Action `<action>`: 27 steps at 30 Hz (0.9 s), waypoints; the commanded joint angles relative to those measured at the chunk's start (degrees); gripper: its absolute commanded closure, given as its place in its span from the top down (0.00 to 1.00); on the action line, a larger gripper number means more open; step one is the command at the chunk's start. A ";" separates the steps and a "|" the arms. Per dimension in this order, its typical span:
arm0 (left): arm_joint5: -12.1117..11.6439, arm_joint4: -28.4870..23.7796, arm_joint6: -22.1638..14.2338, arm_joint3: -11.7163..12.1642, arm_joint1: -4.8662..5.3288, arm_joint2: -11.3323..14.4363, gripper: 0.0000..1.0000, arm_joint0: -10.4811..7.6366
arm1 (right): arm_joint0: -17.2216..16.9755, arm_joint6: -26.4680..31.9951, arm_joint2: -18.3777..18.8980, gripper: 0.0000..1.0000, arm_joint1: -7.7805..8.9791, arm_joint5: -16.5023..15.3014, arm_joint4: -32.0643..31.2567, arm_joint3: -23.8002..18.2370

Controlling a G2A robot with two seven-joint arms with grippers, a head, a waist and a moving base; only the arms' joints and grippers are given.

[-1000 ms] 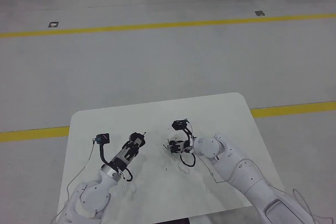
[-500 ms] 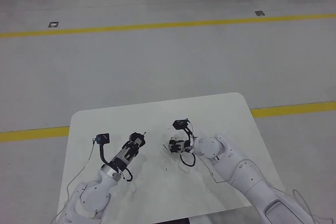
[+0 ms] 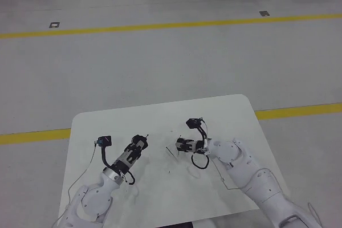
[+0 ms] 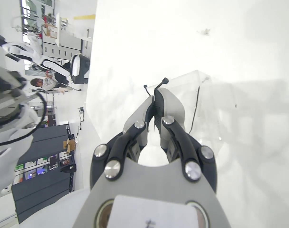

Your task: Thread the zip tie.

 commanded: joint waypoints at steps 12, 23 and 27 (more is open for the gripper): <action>0.00 0.00 0.00 0.00 0.00 0.00 0.00 0.00 | -7.66 5.04 11.06 0.00 2.35 -5.26 20.61 -10.45; 0.00 0.00 0.00 0.00 0.00 0.00 0.00 0.00 | -8.78 15.28 16.11 0.00 1.63 -5.26 36.84 -13.52; 0.00 0.00 0.00 0.00 0.00 0.00 0.00 0.00 | -8.79 16.73 16.48 0.00 1.28 -5.26 38.19 -13.58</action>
